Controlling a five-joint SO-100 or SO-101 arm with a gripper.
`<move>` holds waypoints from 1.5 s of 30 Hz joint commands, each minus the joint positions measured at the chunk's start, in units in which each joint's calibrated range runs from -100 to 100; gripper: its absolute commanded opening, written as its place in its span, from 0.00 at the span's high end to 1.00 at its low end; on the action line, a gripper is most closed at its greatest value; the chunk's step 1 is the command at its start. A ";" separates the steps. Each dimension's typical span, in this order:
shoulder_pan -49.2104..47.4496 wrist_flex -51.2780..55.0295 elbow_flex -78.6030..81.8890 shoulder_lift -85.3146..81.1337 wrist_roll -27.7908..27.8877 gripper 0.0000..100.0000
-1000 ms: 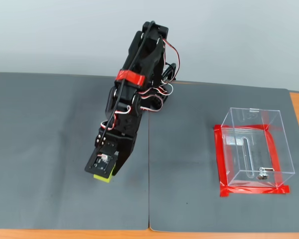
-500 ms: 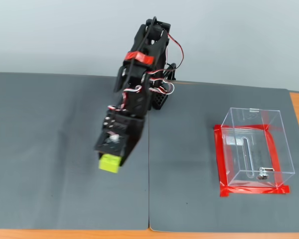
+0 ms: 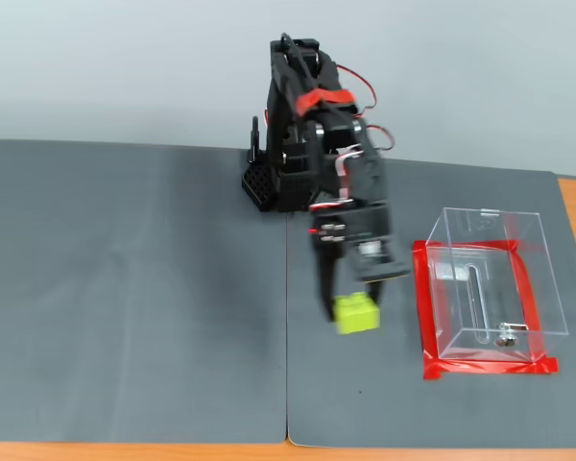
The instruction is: Pick the green lego block and place it into the transparent box
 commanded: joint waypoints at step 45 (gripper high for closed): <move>-36.54 -0.48 -11.96 15.87 -0.21 0.90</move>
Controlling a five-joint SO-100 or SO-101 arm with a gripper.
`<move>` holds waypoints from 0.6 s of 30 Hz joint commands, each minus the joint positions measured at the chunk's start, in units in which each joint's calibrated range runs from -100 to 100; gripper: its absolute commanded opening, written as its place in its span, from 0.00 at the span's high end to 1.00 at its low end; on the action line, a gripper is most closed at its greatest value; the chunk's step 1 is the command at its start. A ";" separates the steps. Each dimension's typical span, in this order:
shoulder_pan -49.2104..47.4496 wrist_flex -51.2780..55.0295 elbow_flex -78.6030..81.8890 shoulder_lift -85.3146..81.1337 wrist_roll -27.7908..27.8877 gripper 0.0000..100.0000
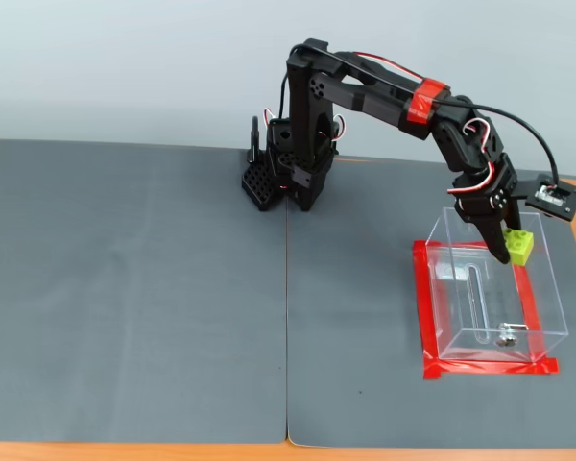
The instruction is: Pick the green lego block and place it into the transparent box
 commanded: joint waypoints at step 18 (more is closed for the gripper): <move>-0.06 0.30 -3.34 -1.04 0.26 0.74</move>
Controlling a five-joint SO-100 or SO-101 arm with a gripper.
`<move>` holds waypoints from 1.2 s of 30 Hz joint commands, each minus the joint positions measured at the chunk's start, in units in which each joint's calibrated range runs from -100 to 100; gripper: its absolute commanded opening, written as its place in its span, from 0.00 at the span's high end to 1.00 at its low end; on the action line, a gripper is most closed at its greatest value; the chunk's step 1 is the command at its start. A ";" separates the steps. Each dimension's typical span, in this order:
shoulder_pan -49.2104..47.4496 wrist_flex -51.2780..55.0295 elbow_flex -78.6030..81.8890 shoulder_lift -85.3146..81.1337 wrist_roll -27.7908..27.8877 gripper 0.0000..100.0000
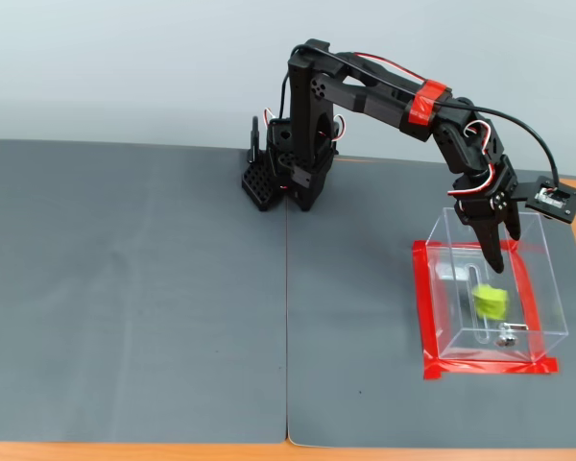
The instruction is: Pick the green lego block and place it into the transparent box
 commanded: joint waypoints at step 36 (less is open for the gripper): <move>29.86 5.86 14.66 -41.90 0.00 0.98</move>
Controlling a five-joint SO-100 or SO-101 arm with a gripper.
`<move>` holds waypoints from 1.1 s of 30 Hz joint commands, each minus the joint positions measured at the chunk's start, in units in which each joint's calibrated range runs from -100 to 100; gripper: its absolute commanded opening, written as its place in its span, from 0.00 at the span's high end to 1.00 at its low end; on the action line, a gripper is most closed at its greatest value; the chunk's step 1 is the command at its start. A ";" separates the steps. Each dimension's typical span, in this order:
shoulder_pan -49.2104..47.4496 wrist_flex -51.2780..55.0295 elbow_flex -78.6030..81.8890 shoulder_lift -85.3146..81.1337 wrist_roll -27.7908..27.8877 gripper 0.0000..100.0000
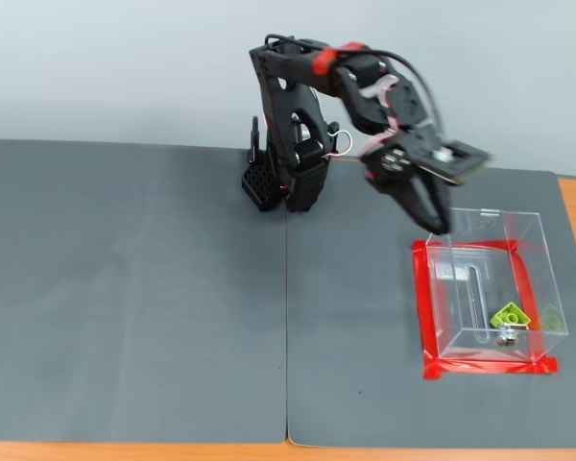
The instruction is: Pick the green lego block and place it into the transparent box
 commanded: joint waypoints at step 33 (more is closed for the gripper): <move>23.96 0.13 46.31 -53.10 0.37 0.98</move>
